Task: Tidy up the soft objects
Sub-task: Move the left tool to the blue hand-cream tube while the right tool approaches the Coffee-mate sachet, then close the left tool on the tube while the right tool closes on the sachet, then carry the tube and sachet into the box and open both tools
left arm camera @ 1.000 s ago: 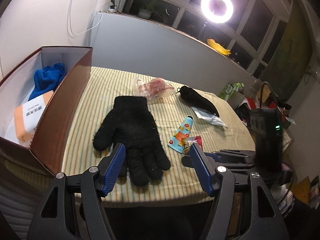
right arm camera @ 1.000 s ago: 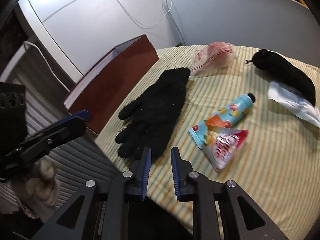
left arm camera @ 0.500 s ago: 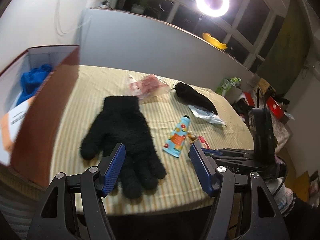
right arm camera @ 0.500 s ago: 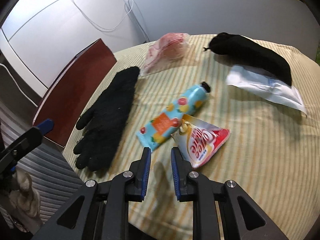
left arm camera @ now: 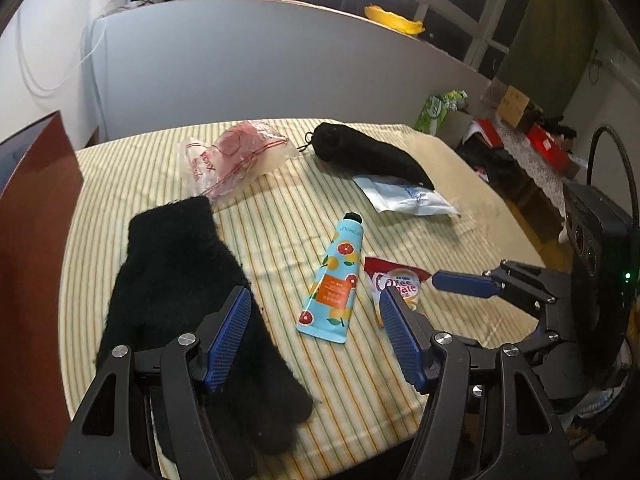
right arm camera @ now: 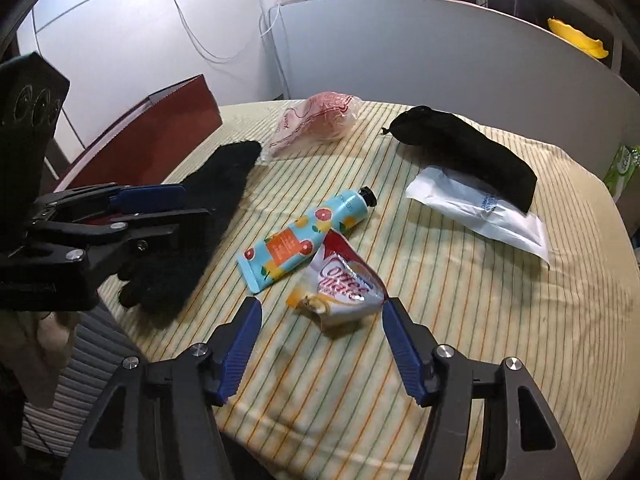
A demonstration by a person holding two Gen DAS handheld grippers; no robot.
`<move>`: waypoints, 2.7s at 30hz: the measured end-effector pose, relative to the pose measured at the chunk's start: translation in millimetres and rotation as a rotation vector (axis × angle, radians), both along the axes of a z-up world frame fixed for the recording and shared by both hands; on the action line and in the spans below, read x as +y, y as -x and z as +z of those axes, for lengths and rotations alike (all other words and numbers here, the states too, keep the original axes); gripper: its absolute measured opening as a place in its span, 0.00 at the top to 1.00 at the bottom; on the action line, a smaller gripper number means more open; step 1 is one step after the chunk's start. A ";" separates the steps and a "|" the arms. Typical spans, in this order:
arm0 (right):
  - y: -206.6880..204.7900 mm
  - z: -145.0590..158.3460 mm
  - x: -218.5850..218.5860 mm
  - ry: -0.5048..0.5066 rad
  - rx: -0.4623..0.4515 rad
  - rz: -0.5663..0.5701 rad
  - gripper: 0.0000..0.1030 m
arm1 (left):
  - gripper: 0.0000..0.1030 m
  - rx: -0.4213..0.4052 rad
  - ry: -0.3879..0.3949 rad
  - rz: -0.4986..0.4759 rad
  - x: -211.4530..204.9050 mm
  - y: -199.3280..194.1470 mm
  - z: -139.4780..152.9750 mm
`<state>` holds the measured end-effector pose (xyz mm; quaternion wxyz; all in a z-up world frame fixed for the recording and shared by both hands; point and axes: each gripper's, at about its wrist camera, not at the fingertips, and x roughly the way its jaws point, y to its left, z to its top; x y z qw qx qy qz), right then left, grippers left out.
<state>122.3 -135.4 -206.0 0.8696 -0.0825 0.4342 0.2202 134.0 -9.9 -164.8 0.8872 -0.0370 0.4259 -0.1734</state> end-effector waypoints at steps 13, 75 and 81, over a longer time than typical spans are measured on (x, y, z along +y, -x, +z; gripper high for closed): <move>-23.7 -18.0 10.9 0.127 -0.041 -0.014 0.43 | 0.35 0.001 -0.076 -0.062 -18.3 -16.7 -2.4; -23.9 3.4 -36.1 0.018 -0.016 -0.035 0.72 | 0.73 0.016 -0.141 -0.143 -43.5 -39.1 -18.4; -19.4 26.6 -28.8 -0.002 -0.057 -0.018 0.72 | 0.73 -0.036 -0.131 -0.111 -30.4 -28.7 7.2</move>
